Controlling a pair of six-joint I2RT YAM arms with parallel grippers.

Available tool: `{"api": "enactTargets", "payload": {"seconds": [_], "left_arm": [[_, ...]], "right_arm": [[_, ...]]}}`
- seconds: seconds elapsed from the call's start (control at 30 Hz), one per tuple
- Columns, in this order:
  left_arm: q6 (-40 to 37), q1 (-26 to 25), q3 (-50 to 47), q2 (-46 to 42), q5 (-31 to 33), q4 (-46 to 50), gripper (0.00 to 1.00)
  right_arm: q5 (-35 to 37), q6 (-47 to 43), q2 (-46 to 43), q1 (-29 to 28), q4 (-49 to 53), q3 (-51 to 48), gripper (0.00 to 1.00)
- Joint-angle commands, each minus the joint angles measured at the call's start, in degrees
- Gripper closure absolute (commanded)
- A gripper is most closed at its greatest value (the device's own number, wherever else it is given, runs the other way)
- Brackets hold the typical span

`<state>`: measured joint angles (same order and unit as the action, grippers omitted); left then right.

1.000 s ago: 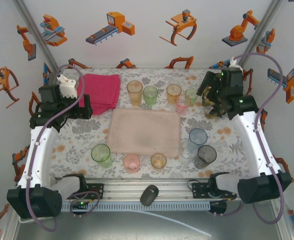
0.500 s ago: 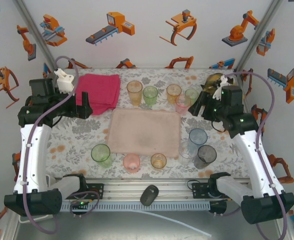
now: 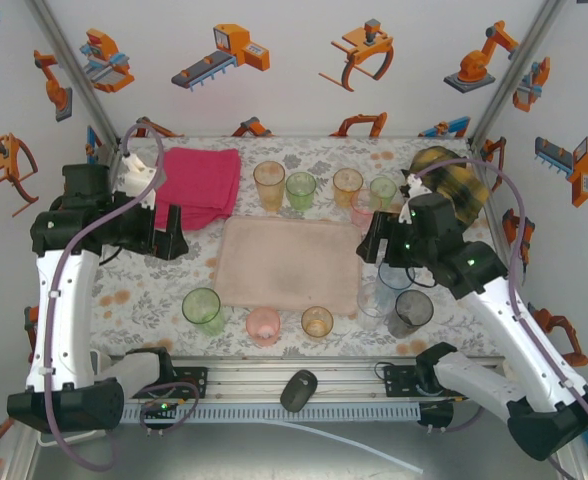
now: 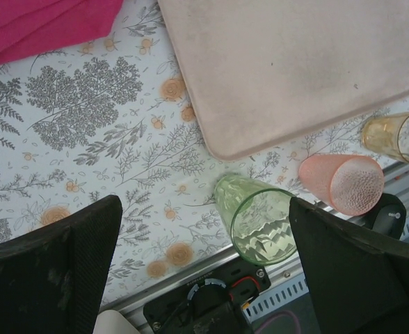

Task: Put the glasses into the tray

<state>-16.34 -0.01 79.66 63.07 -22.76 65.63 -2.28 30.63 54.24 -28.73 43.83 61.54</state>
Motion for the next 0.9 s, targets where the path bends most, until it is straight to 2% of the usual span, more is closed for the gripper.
{"api": "enactTargets", "payload": {"seconds": [0.0, 0.2, 0.5, 0.6, 0.67, 0.73, 0.87], "left_arm": [[-1.25, -0.22, -2.28, -2.26, 0.51, 1.29, 0.01], [-3.43, -0.25, -6.8, -4.01, -0.65, 0.14, 0.05], [-7.09, -0.25, -12.51, -4.37, -3.16, -1.18, 0.06], [-8.23, -0.25, -13.85, -4.71, -3.42, -1.12, 0.05], [-8.77, -0.24, -14.27, -5.12, -6.49, -0.06, 0.02], [-11.85, -0.36, -14.87, -5.54, -10.49, 1.64, 0.03], [-13.82, -0.33, -17.22, -6.03, -10.42, 0.04, 0.01]], "right_arm": [[4.4, 1.24, 1.11, -2.71, 0.72, 1.49, 0.27], [4.42, 2.31, 1.03, -4.13, -0.28, 1.35, 0.28], [8.55, 4.98, -5.96, -6.69, -1.09, -3.6, 0.29], [9.55, 4.58, -5.16, -6.77, 0.89, -2.5, 0.29], [9.78, 3.94, -3.26, -6.78, 3.45, 0.05, 0.29], [9.29, 2.85, -1.45, -6.95, 4.89, 1.96, 0.32], [8.96, 2.2, -0.19, -8.09, 5.89, 2.81, 0.36]]}}
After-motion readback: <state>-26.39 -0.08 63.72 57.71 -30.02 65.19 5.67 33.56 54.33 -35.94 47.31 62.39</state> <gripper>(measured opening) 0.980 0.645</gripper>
